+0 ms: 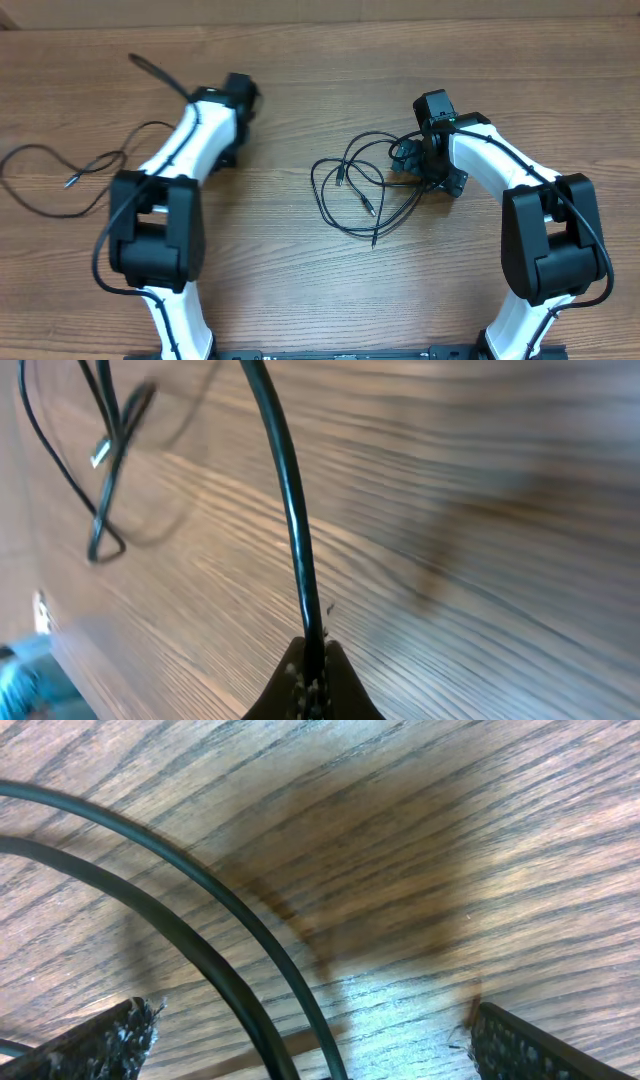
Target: Untangle cables
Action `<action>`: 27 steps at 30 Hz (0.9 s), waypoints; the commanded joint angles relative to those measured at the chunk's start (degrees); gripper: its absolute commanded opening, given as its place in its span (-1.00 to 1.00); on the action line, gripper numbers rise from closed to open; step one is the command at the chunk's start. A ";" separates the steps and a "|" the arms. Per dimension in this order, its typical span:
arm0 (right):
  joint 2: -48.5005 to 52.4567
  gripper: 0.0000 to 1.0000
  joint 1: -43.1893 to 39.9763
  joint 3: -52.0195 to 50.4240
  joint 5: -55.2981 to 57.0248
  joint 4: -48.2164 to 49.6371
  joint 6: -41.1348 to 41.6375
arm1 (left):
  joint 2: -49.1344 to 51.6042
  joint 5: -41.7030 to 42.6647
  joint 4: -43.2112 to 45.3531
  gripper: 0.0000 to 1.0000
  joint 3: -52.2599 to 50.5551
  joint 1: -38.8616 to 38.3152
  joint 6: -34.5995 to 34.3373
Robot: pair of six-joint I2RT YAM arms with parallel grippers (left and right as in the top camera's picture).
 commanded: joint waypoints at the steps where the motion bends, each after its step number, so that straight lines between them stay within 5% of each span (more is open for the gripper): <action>1: -0.22 1.00 -0.28 0.02 0.31 0.13 -0.04 | -0.31 1.49 0.81 -0.92 1.18 5.95 -2.27; 16: -0.22 1.00 -0.28 0.02 0.33 0.13 -0.07 | -0.31 17.33 8.17 -0.92 1.86 23.26 -1.57; 23: -0.22 0.99 -0.28 0.02 0.33 0.13 -0.07 | -0.31 27.85 4.85 0.23 7.02 25.66 2.01; 27: -0.22 1.00 -0.28 0.02 0.33 0.13 -0.04 | -0.31 37.00 3.30 0.28 9.81 25.38 5.46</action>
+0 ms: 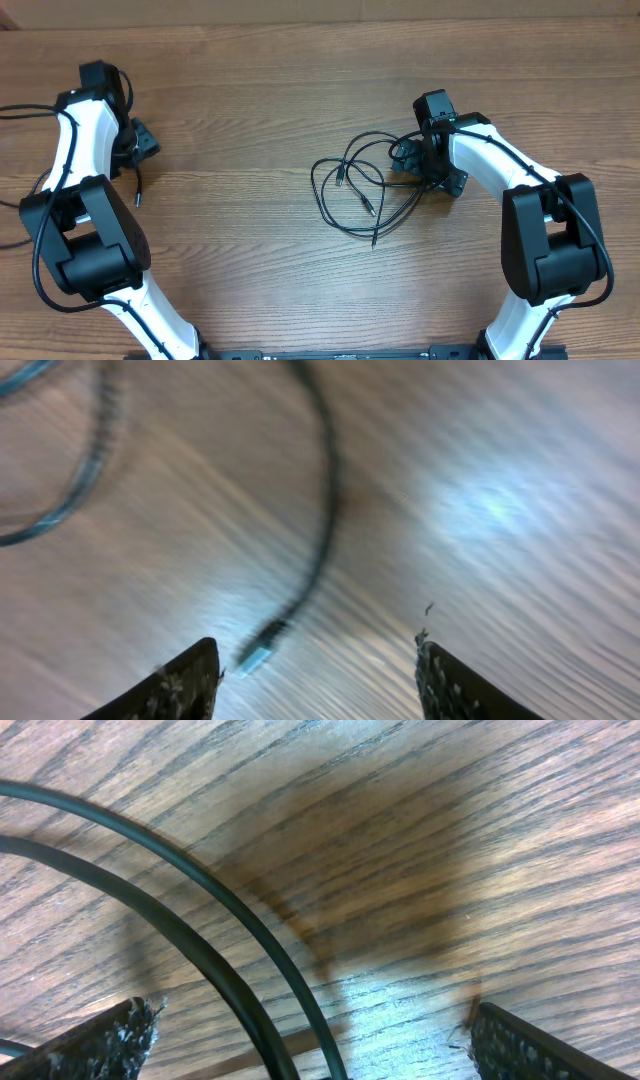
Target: Untangle cables
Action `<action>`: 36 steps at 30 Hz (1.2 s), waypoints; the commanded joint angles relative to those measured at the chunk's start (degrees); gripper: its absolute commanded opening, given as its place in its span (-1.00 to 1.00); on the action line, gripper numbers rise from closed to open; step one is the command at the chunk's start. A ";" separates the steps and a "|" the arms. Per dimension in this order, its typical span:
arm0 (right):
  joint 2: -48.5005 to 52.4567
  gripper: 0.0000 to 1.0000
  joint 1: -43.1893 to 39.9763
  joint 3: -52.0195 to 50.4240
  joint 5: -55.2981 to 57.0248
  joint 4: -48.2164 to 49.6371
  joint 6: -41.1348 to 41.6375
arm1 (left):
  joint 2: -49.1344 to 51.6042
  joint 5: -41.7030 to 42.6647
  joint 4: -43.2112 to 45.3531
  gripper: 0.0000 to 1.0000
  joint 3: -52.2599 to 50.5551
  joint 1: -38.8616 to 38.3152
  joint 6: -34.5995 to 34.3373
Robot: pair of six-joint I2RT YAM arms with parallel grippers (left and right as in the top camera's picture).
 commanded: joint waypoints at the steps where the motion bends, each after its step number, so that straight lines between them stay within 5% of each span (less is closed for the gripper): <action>1: -0.22 1.00 -0.28 0.02 0.33 0.11 -0.07 | -0.31 12.63 -1.16 0.25 3.43 -0.50 4.87; 4: -0.22 1.00 -0.28 0.02 0.35 0.11 -0.04 | -0.31 19.32 -2.29 -0.16 4.11 -1.11 6.62; 5: -0.22 0.99 -0.28 0.02 0.35 0.11 -0.04 | -0.31 21.29 -2.91 -0.76 4.11 -1.33 6.60; 6: -0.22 1.00 -0.28 0.02 0.35 0.11 -0.04 | -0.31 22.58 -3.56 -0.92 4.09 -1.55 6.56; 13: -0.22 1.00 -0.28 0.02 0.35 0.11 -0.04 | -0.28 32.17 -8.57 -0.91 3.28 -5.27 6.58; 19: -0.22 0.99 -0.28 0.02 0.35 0.11 -0.04 | -0.24 31.89 -6.93 -0.88 -0.68 -12.02 6.56; 26: -0.22 1.00 -0.28 0.02 0.35 0.11 -0.04 | -0.24 31.89 -4.83 -0.38 -5.27 -19.69 6.32; 36: -0.22 0.99 -0.28 0.02 0.35 0.11 -0.07 | -0.24 31.85 -3.17 -0.44 -6.47 -31.15 5.86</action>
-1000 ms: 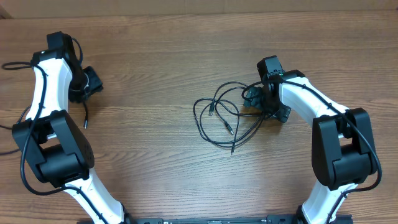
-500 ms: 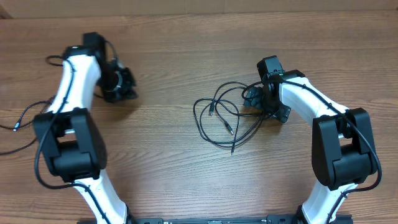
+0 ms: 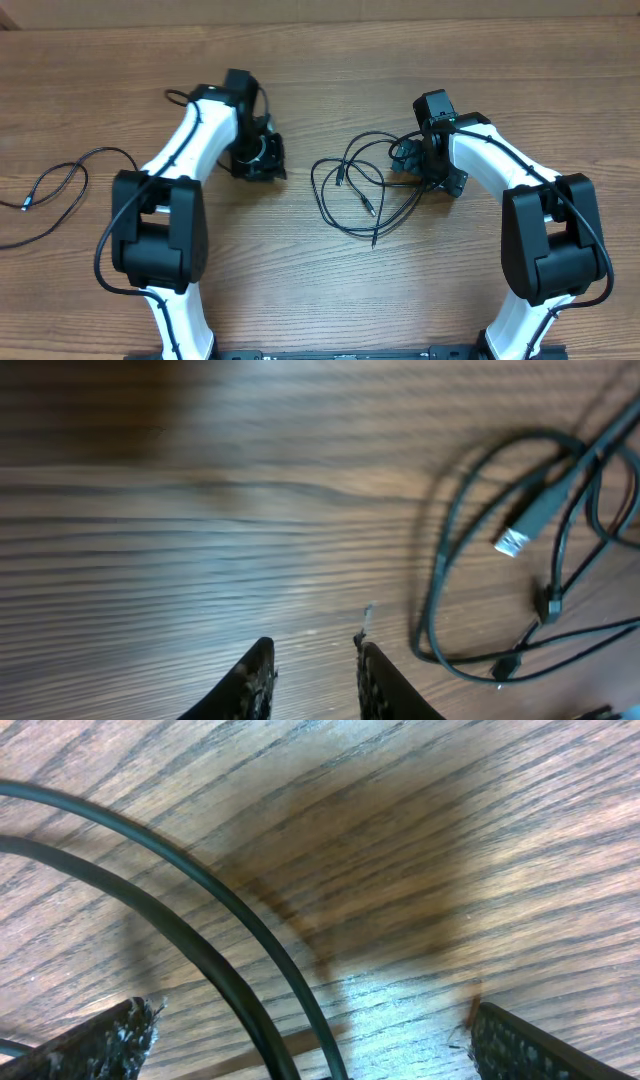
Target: Untangle cables
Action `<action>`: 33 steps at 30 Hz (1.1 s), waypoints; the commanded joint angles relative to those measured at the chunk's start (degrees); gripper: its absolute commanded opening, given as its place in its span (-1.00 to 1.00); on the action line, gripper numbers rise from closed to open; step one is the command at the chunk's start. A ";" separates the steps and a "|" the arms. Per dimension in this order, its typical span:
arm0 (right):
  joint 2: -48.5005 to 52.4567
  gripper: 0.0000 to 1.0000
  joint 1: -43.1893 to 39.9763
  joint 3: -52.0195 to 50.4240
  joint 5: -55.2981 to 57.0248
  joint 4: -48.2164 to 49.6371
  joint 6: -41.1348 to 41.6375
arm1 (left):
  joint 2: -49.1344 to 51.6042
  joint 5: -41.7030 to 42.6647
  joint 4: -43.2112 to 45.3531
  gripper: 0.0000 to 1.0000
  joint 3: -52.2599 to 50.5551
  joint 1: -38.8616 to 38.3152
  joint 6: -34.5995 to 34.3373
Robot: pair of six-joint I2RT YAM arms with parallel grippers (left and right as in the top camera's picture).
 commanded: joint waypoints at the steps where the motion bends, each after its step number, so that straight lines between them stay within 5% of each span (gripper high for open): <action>1: -0.22 1.00 -0.28 0.02 0.33 0.13 -0.04 | -0.24 0.76 0.59 -0.43 -0.68 -4.17 -0.61; 16: -0.22 1.00 -0.28 0.02 0.33 0.13 -0.02 | -0.22 -18.78 0.85 -0.28 -1.07 -17.31 -22.97; 25: -0.22 1.00 -0.28 0.02 -0.15 1.01 0.39 | -0.11 -23.34 3.78 -0.35 -2.64 -19.30 -26.03; 33: -0.24 1.00 -0.28 0.07 -16.20 -1.75 0.35 | -0.11 -22.49 10.95 -0.61 -7.96 -19.37 -26.91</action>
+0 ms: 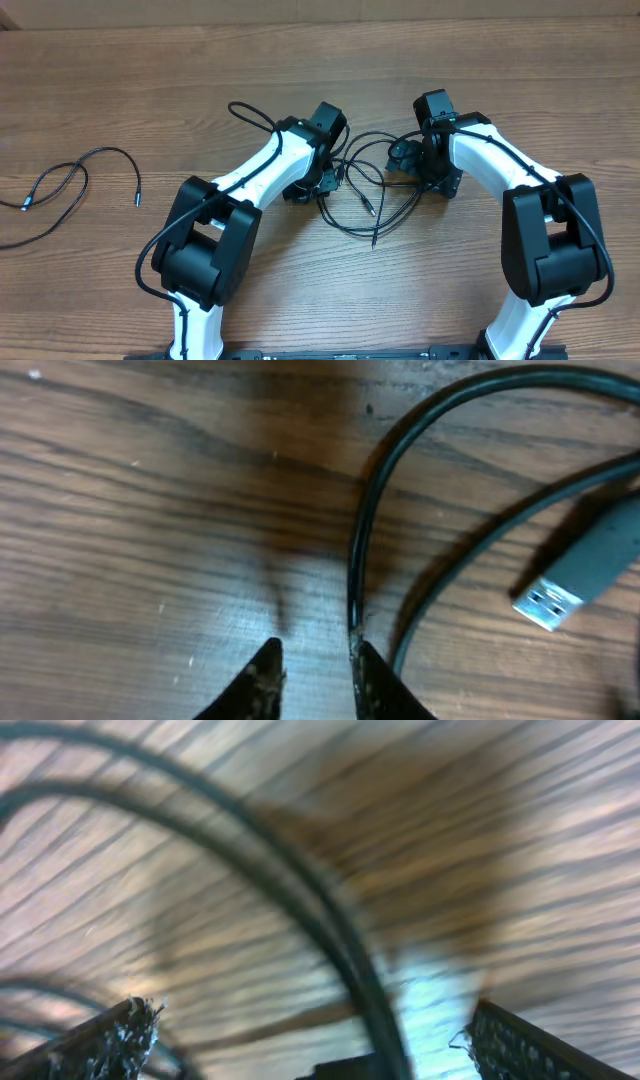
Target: Untangle cables
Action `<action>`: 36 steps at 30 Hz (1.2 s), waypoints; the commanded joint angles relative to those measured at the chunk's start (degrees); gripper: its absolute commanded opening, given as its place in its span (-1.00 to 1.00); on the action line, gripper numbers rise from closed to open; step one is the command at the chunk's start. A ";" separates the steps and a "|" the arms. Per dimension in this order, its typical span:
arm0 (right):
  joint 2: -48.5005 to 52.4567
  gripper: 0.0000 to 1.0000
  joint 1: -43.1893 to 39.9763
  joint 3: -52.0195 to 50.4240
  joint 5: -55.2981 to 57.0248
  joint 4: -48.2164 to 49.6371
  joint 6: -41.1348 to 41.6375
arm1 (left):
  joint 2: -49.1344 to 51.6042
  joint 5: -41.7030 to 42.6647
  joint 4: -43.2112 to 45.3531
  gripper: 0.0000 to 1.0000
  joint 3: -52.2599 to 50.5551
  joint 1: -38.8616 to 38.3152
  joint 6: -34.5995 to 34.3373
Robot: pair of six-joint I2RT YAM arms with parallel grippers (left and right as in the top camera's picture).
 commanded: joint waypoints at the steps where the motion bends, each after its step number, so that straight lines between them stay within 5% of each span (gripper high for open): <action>1: -0.20 1.00 -0.35 0.17 -10.21 -2.93 0.15 | -0.11 -1.11 0.96 -0.70 -1.95 -0.46 -1.36; 3: -0.26 1.00 -0.96 1.25 -12.59 -3.76 -0.26 | -0.11 -1.14 0.94 -0.92 -1.97 -0.46 -1.33; 11: -0.37 1.00 -1.92 11.78 -19.12 -19.63 -17.81 | -0.11 -3.30 0.94 -0.92 -1.97 0.22 2.93; 19: -0.35 1.00 -1.84 12.50 -18.73 -18.08 -18.45 | -0.11 -3.76 -0.52 -0.92 -2.01 3.32 3.50; 20: -0.35 0.93 -1.84 12.50 -19.67 -17.46 -17.49 | -0.11 -3.72 -0.81 -0.91 -2.08 3.89 3.67; 23: -0.35 0.02 -0.72 12.33 -21.88 -15.87 -17.57 | -0.11 -2.64 -0.39 -0.90 -2.86 5.33 4.57; 26: -0.35 -0.49 1.38 11.91 -20.96 -14.34 -17.62 | -0.11 2.71 1.25 -0.75 -3.82 6.21 8.94; 31: -0.35 -0.52 6.58 9.46 -16.24 -9.90 -17.57 | -0.02 13.55 3.80 -0.22 -4.24 6.69 16.96; 36: -0.35 -0.41 9.75 6.23 -14.14 -5.64 -17.57 | -0.02 19.19 4.15 -0.12 -4.24 6.69 19.10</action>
